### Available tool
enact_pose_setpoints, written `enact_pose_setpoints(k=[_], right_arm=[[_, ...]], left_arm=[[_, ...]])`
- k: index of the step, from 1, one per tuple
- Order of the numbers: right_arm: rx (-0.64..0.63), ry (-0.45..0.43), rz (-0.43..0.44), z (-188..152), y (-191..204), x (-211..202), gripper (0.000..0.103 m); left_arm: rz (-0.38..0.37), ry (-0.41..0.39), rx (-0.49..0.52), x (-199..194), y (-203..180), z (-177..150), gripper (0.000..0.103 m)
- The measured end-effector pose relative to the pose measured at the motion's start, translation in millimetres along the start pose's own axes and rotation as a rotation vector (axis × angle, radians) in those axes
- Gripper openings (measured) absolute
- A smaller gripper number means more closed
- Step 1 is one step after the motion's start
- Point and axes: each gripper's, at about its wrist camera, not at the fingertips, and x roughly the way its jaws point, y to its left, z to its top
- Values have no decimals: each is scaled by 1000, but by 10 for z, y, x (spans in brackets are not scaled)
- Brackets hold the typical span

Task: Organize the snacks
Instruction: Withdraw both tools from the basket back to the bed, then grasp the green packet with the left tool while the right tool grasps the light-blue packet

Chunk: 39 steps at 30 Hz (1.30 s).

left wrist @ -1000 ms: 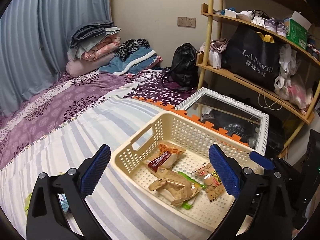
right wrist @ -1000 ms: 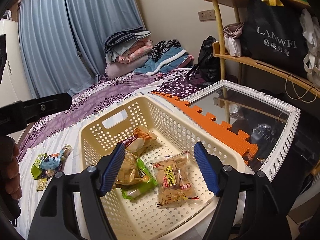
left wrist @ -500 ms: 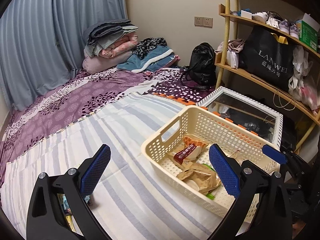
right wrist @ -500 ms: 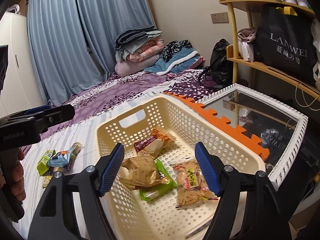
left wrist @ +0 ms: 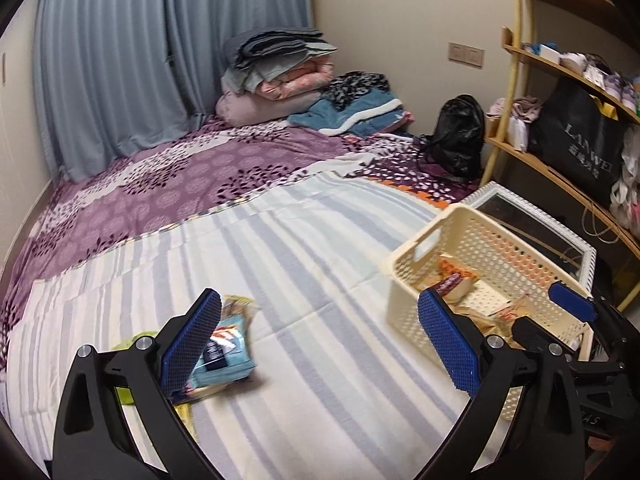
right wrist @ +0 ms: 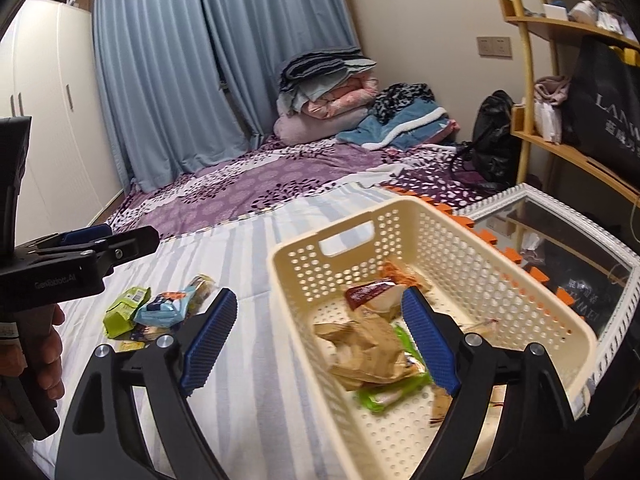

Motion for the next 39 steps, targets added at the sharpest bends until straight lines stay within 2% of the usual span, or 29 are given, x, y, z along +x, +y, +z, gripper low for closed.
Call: enact_pose_setpoints(k=[8, 17, 24, 27, 31, 39], right_arm=[[-61, 35, 66, -43, 408, 138, 84], [-108, 87, 117, -113, 698, 275, 84], [-130, 136, 145, -194, 871, 419, 84], [-143, 166, 162, -240, 975, 518, 84], [-160, 207, 185, -312, 1106, 641, 84], [-178, 249, 191, -377, 1245, 784, 84]], left_arm=[[93, 34, -109, 5, 728, -186, 100], [188, 77, -208, 1, 1472, -398, 100], [261, 146, -259, 57, 1966, -773, 100], [270, 183, -251, 145, 2031, -933, 100], [286, 238, -176, 393, 2061, -1114, 100], [288, 273, -73, 808, 2121, -1148, 100]])
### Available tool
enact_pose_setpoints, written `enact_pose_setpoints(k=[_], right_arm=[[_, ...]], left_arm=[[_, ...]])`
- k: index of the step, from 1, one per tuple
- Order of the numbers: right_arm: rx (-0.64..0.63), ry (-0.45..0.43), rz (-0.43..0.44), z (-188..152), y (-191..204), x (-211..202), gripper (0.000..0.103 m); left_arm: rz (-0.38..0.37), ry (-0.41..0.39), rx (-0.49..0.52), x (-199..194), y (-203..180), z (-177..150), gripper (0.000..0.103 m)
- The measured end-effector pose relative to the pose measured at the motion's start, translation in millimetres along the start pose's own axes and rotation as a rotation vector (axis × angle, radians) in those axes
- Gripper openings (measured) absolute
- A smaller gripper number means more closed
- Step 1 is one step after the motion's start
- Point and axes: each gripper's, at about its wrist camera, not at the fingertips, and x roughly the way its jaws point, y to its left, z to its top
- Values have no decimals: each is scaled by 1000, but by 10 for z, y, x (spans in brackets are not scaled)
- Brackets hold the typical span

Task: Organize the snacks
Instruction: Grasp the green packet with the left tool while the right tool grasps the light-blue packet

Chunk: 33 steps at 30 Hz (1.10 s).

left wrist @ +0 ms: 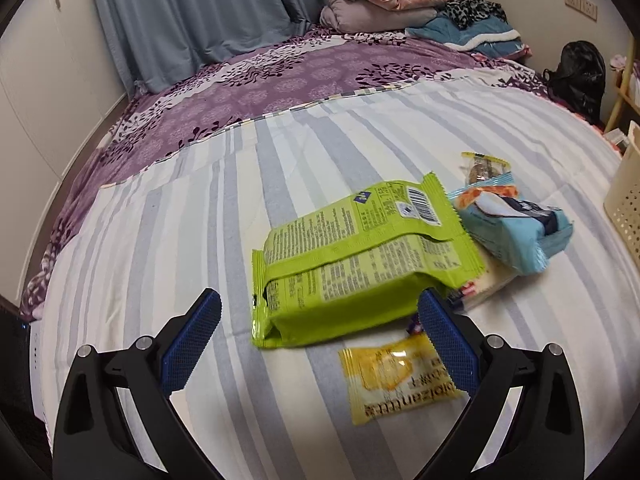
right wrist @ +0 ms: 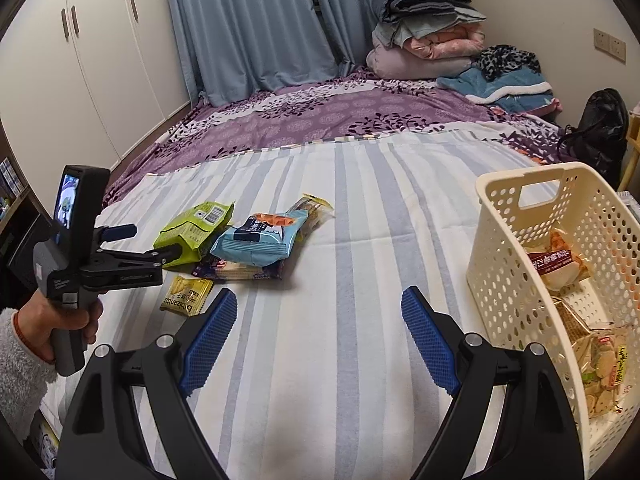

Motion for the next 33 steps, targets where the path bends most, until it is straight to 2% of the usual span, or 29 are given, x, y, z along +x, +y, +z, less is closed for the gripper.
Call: enact_pose_setpoints(k=[9, 19, 29, 33], right_arm=[[13, 35, -12, 52, -14, 207, 84], [27, 67, -18, 107, -25, 448, 84], [23, 80, -10, 176, 33, 626, 84], [19, 62, 16, 274, 110, 662, 84]], left_arm=[[-16, 4, -29, 357, 119, 320, 100], [-107, 76, -155, 875, 497, 690, 100], [-125, 114, -130, 1183, 539, 771, 100], [-143, 103, -145, 1226, 516, 721, 97]])
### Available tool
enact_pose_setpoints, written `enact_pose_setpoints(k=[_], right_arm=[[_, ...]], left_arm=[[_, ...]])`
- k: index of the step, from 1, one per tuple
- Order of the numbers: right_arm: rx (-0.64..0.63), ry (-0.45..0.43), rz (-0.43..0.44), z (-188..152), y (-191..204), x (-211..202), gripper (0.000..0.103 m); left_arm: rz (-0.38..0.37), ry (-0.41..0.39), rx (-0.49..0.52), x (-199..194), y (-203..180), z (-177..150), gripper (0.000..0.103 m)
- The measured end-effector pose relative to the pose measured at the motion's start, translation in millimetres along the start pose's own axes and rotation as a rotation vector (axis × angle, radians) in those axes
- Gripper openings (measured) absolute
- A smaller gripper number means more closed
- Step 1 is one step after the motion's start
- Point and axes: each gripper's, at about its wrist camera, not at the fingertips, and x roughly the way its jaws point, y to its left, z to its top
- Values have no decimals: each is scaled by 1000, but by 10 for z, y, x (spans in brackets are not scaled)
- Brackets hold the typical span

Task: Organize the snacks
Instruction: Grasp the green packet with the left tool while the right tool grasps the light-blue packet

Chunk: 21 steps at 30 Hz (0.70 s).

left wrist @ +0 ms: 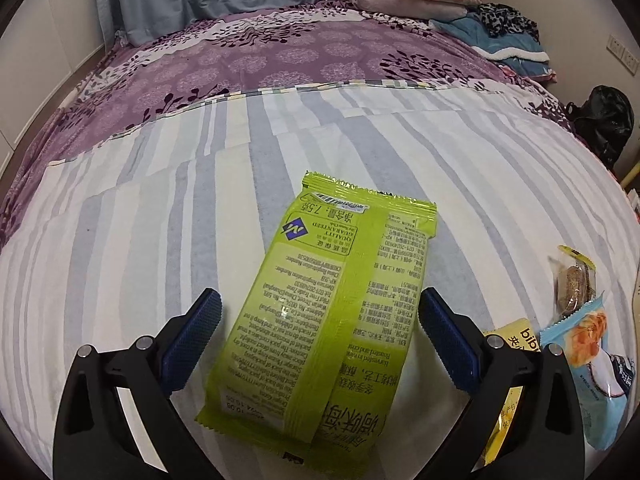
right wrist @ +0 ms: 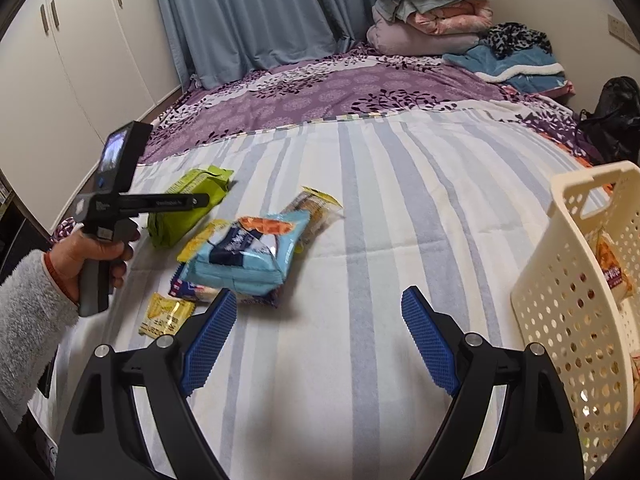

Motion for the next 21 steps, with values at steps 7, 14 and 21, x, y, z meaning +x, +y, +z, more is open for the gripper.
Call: enact_pose_setpoints(k=[7, 14, 21], right_arm=[[-5, -28, 59, 206, 158, 115, 84], [27, 25, 128, 349, 338, 512, 92], [63, 131, 113, 319, 397, 979, 92]], left_arm=[[-28, -41, -57, -81, 64, -49, 71], [-31, -96, -89, -319, 178, -119, 71], [-31, -132, -109, -548, 240, -176, 71]])
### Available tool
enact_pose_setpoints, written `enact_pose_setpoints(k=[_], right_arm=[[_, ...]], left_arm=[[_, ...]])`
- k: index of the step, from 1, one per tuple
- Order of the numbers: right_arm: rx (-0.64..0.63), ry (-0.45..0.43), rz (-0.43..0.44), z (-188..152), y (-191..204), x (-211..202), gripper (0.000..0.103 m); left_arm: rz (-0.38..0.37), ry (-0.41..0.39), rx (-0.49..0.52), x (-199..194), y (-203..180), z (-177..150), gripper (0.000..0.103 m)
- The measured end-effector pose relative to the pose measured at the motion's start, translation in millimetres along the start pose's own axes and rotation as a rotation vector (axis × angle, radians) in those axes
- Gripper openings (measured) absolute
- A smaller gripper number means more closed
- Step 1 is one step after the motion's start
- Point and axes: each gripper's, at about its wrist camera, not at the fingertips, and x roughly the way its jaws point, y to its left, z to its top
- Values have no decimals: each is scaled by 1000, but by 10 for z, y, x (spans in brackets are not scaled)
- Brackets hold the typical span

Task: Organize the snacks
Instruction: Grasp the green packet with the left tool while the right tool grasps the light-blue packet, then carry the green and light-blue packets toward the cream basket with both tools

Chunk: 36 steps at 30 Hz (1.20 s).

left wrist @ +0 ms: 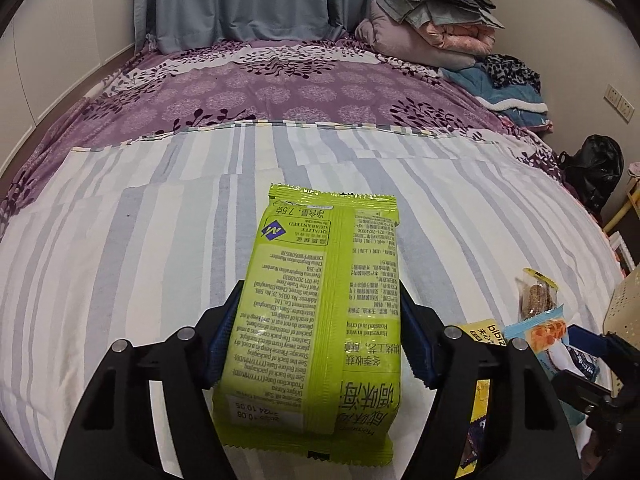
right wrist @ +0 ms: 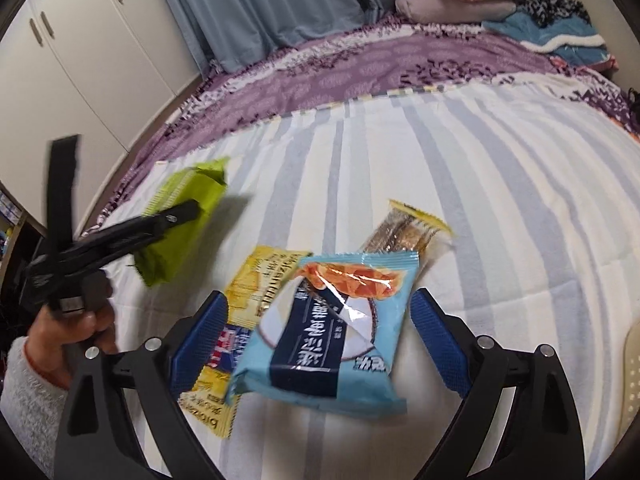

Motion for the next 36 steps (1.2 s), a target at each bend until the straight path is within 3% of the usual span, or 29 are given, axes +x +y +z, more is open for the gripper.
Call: enact_pose_setpoints(k=[8, 10, 11, 22, 36], right_arm=[[1, 23, -7, -52, -47, 138, 89], [-15, 30, -2, -63, -21, 129, 70], [-23, 30, -6, -71, -7, 118, 68], [-60, -25, -33, -159, 12, -192, 66], [-72, -159, -44, -214, -13, -952, 66]], left_arm=[[-10, -35, -23, -204, 5, -35, 71], [-16, -40, -29, -240, -6, -43, 71], [-19, -42, -32, -262, -13, -44, 71], [-20, -73, -17, -525, -141, -73, 71], [-34, -142, 32, -1092, -492, -99, 71]])
